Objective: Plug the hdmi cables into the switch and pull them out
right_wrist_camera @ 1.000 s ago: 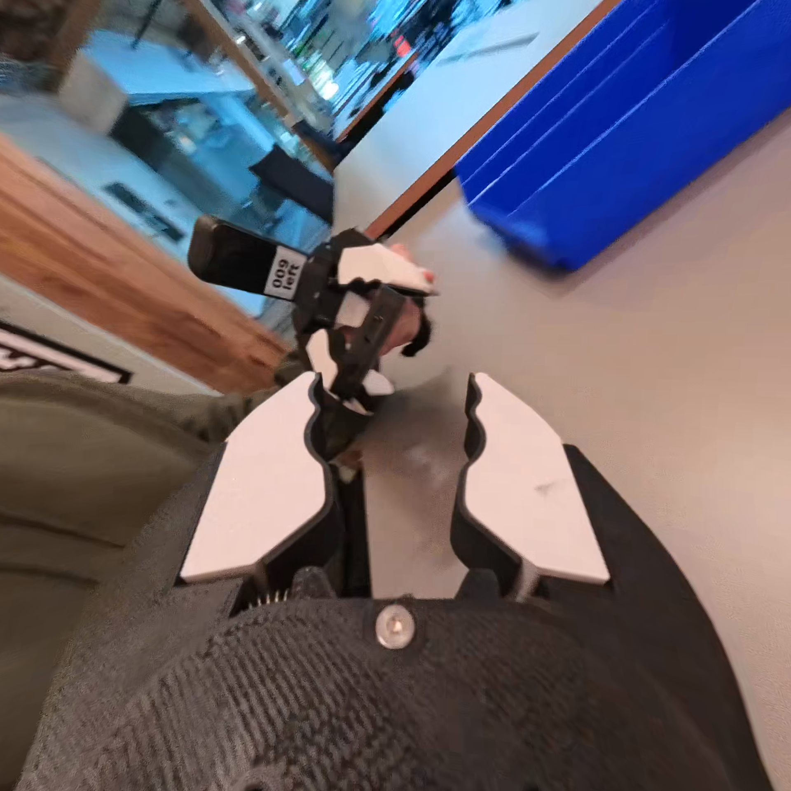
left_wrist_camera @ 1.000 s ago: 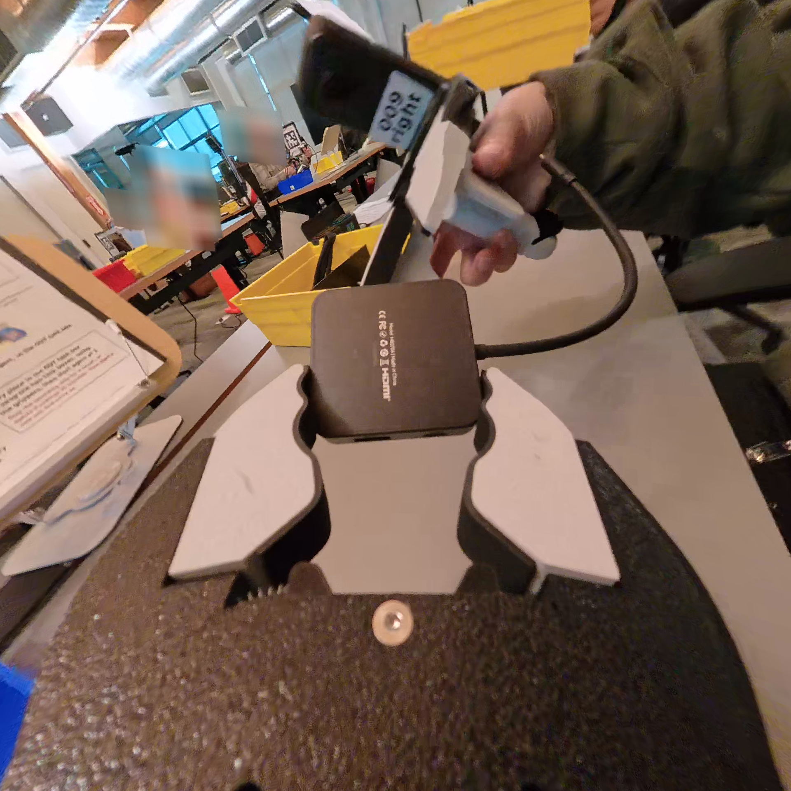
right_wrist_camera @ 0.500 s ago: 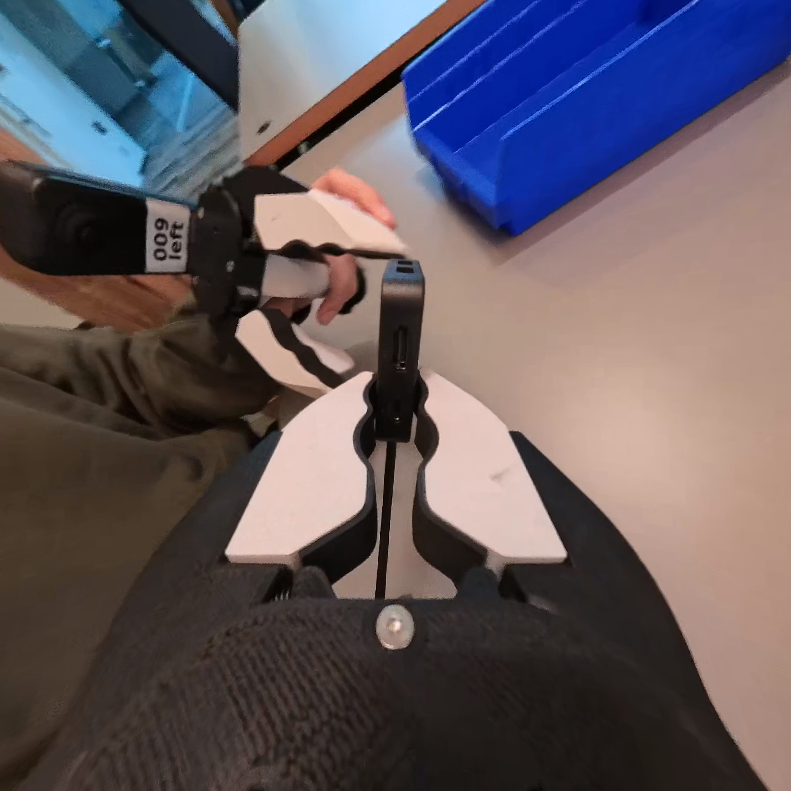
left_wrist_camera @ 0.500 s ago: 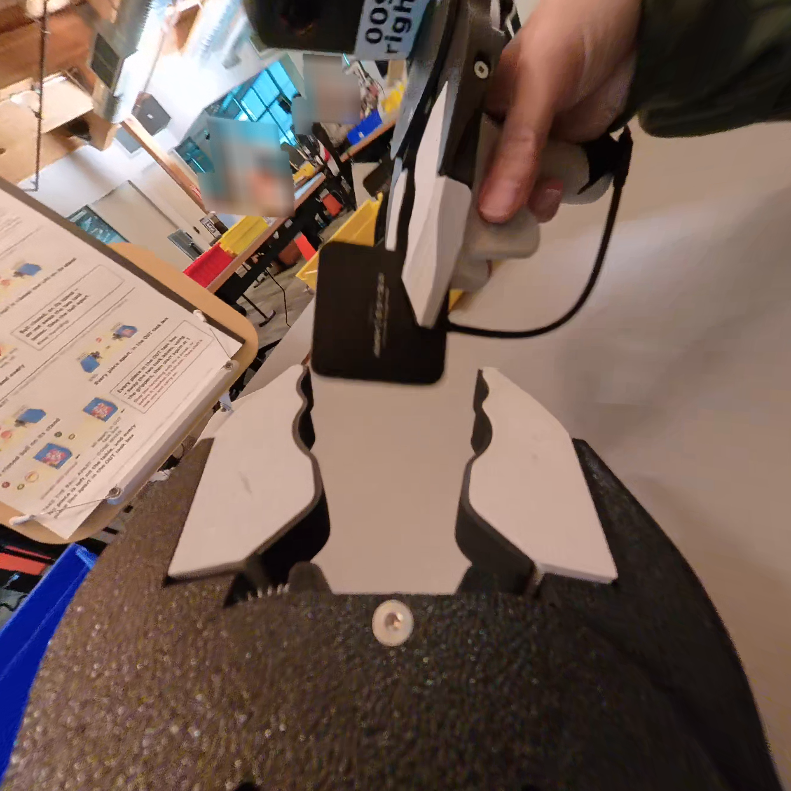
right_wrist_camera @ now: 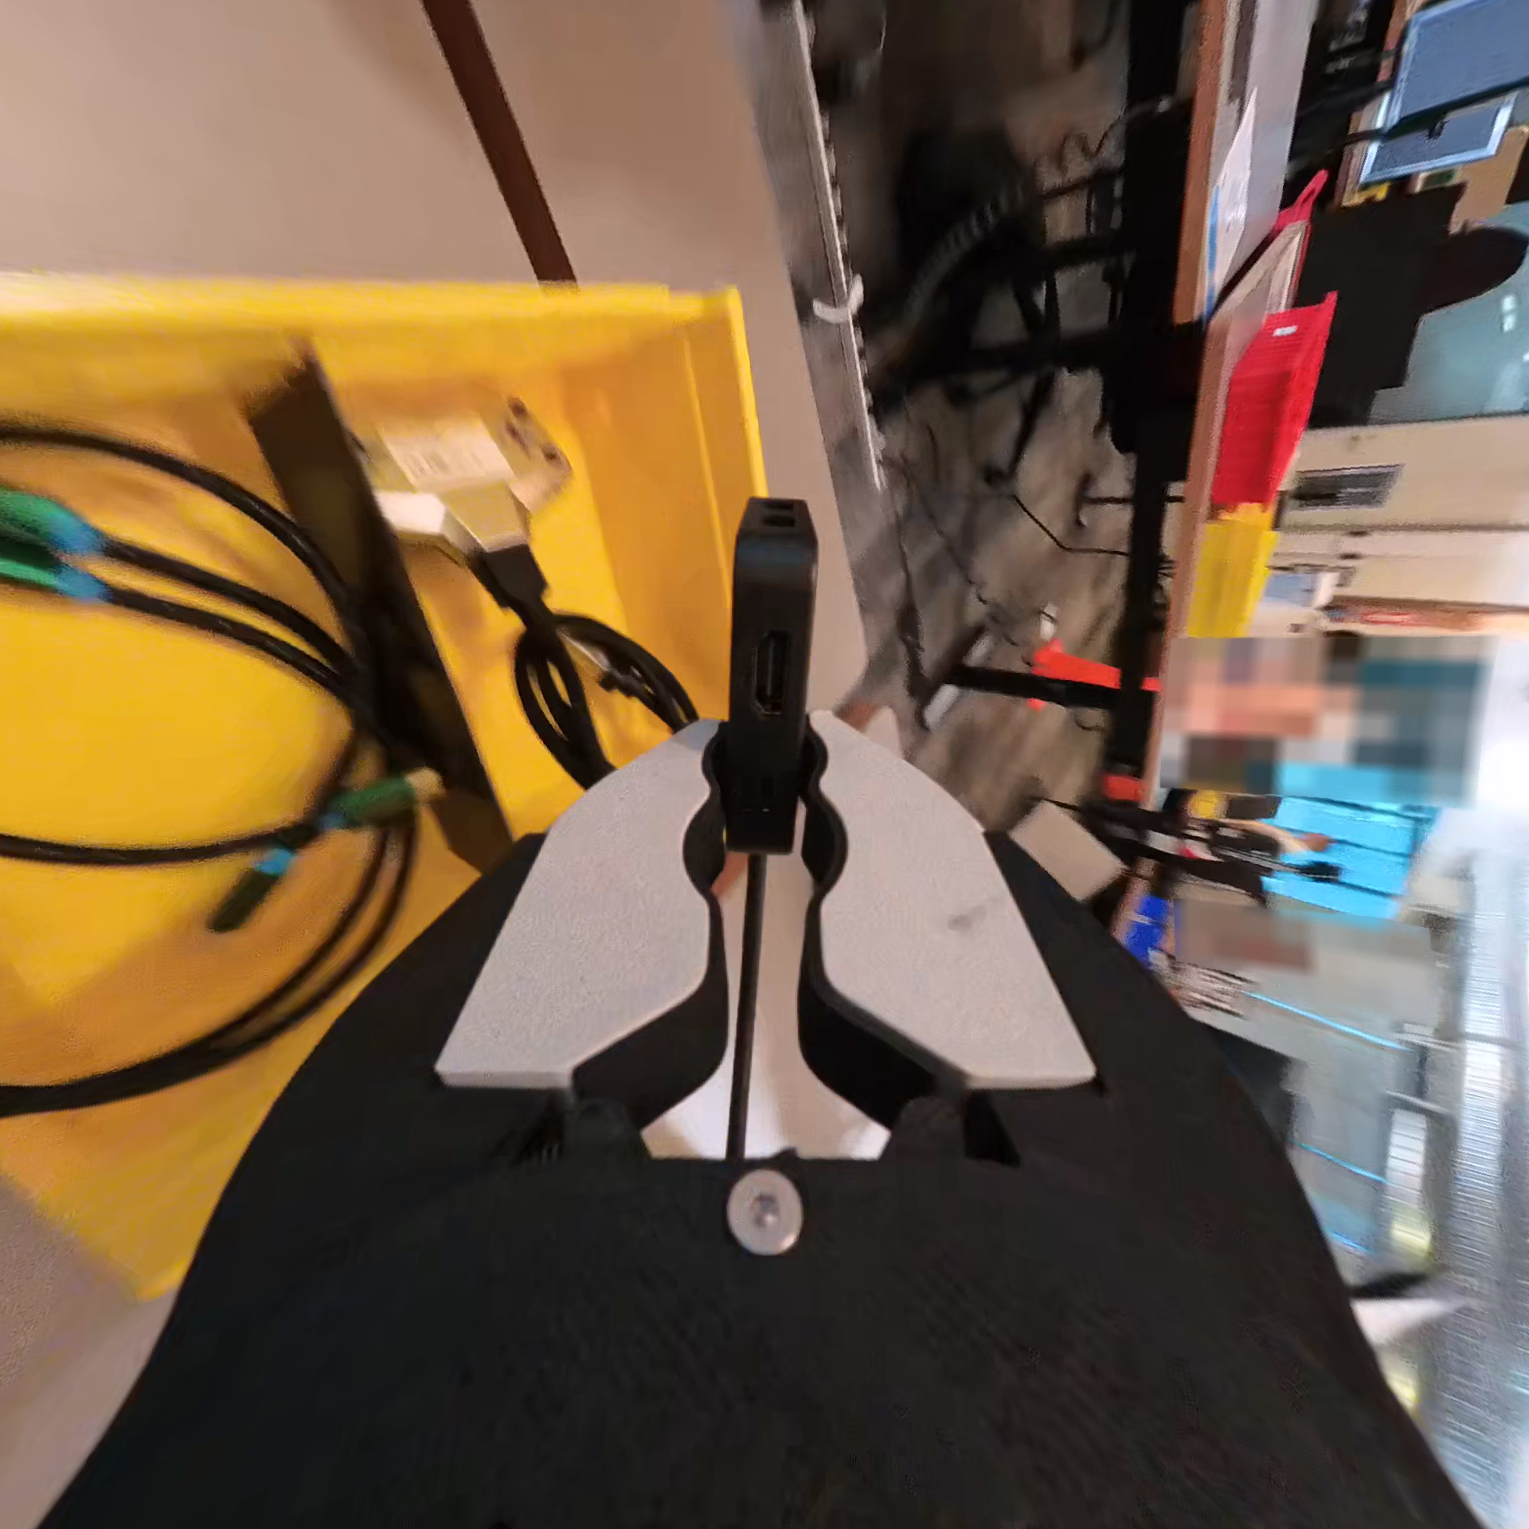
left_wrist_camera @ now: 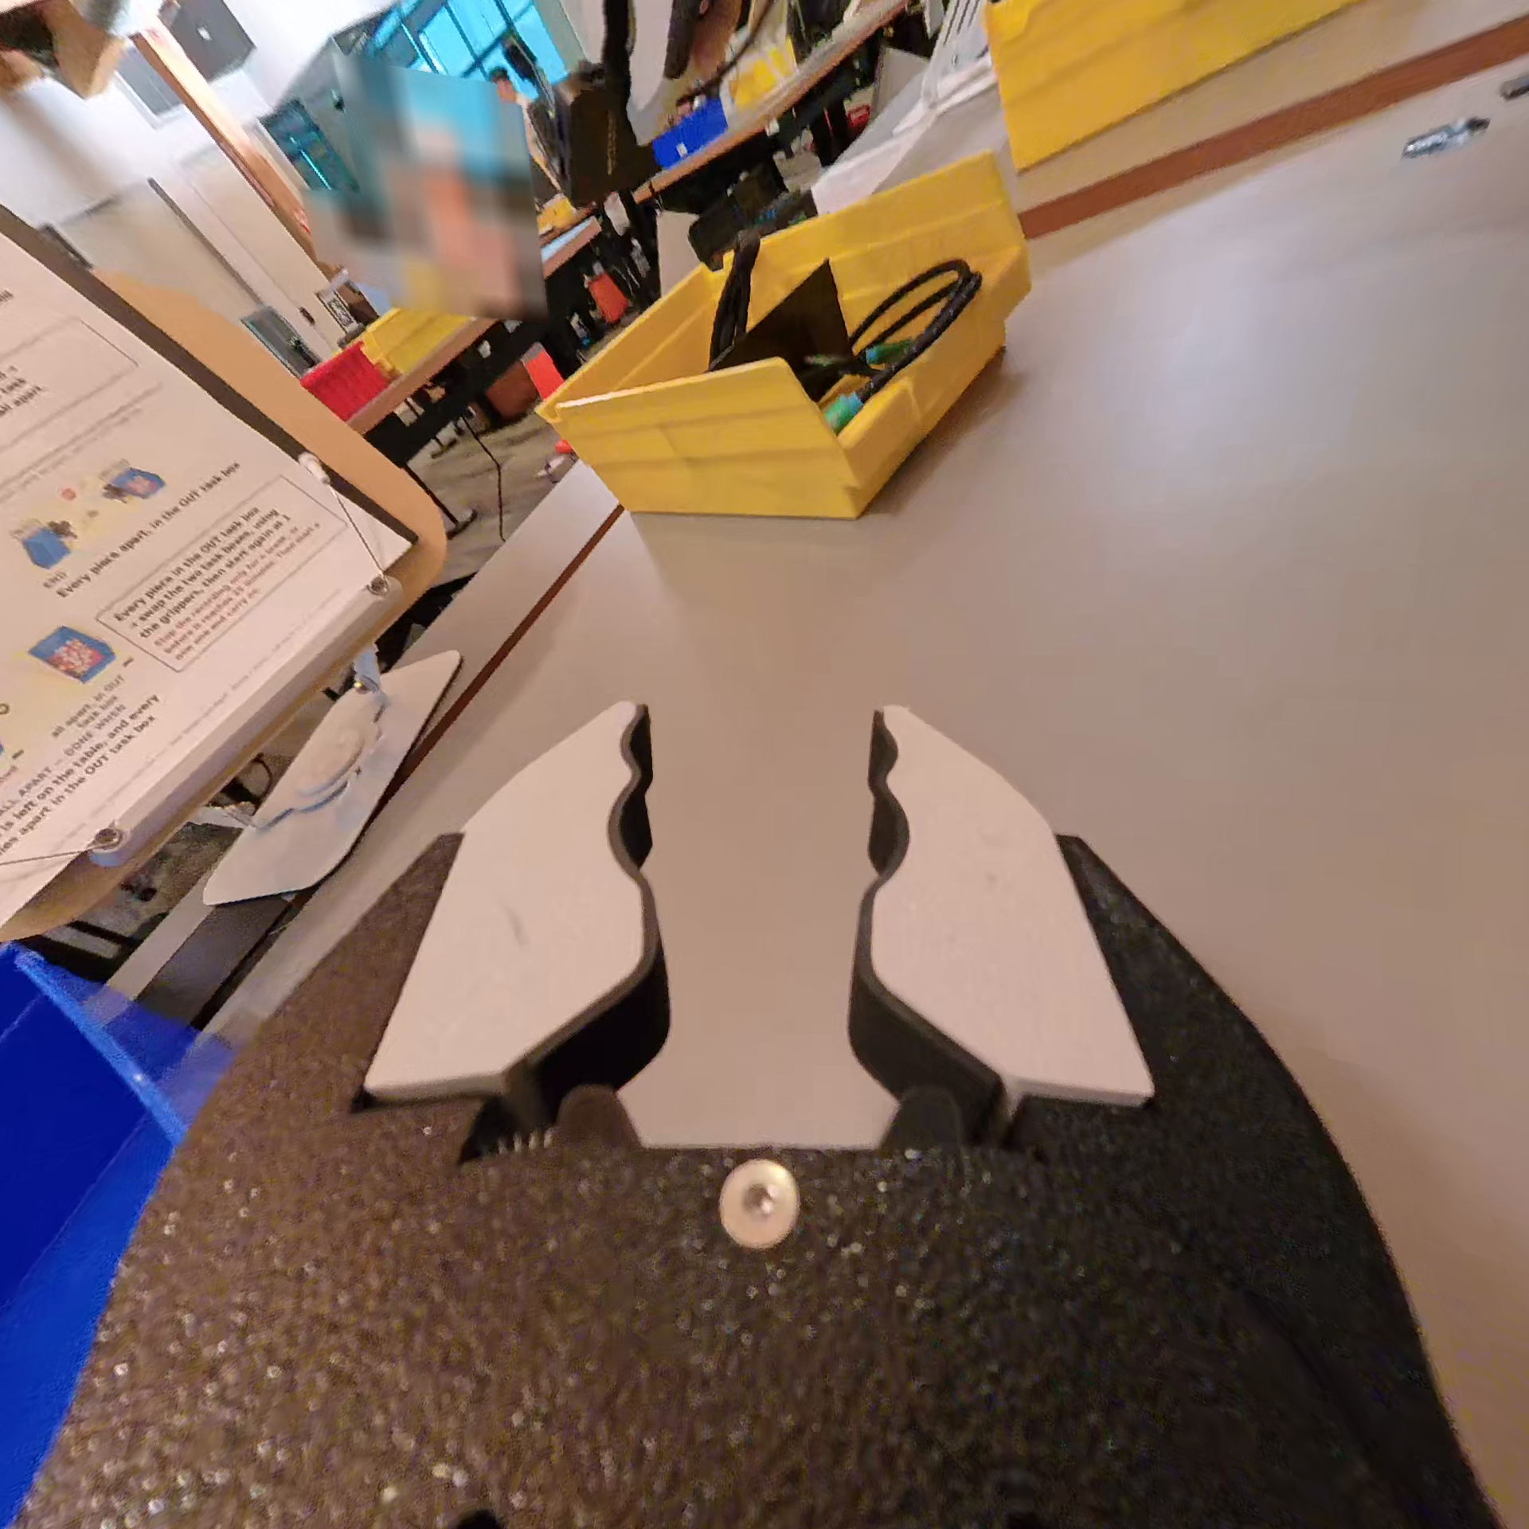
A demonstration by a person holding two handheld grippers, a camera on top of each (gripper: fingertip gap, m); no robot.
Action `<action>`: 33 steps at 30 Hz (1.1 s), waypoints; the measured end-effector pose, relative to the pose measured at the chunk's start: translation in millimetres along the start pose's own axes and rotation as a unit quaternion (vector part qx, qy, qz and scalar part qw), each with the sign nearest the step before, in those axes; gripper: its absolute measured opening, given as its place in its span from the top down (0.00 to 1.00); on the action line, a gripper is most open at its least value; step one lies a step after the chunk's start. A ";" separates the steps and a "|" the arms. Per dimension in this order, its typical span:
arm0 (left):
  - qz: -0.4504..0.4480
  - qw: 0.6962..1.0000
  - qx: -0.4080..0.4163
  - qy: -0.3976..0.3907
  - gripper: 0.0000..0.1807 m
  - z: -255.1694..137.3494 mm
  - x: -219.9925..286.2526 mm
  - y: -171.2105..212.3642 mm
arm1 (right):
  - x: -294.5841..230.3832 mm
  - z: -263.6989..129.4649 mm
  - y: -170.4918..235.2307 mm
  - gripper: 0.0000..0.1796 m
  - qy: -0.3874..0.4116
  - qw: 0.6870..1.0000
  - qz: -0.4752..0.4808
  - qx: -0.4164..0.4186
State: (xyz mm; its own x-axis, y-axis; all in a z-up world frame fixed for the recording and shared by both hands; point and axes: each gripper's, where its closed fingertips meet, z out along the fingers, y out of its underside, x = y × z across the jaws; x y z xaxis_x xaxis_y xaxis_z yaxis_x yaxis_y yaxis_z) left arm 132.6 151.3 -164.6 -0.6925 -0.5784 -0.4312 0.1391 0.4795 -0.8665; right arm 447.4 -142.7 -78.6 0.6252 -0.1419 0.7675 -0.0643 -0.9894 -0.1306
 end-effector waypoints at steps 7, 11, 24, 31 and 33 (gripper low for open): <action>-0.045 0.999 0.008 0.025 0.74 6.4 5.6 6.8 | -18.6 77.4 -4.3 0.92 -0.024 0.997 -0.064 -0.043; -0.068 0.996 0.017 0.046 0.74 4.5 8.3 3.2 | -41.5 104.4 -17.9 0.91 -0.061 0.997 -0.046 -0.026; -0.087 0.994 -0.001 0.066 0.73 14.5 20.4 6.5 | 14.4 -0.2 -9.9 0.64 -0.020 0.948 0.256 0.189; -0.154 0.985 -0.007 0.074 0.72 48.6 37.2 -8.1 | -79.6 -93.5 36.9 0.65 0.009 0.862 0.416 0.288; -0.209 0.977 -0.016 0.048 0.72 74.1 31.2 -18.0 | -107.7 -103.4 46.0 0.64 0.013 0.836 0.463 0.295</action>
State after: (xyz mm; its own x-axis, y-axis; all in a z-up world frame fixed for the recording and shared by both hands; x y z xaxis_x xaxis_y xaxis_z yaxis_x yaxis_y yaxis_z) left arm 161.0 75.7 -181.1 -0.7479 -0.6637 -0.0140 -0.1911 0.2354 -0.9529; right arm 296.7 -176.2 -102.3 0.5025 -0.8460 0.1782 -0.1113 -0.2676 -0.9571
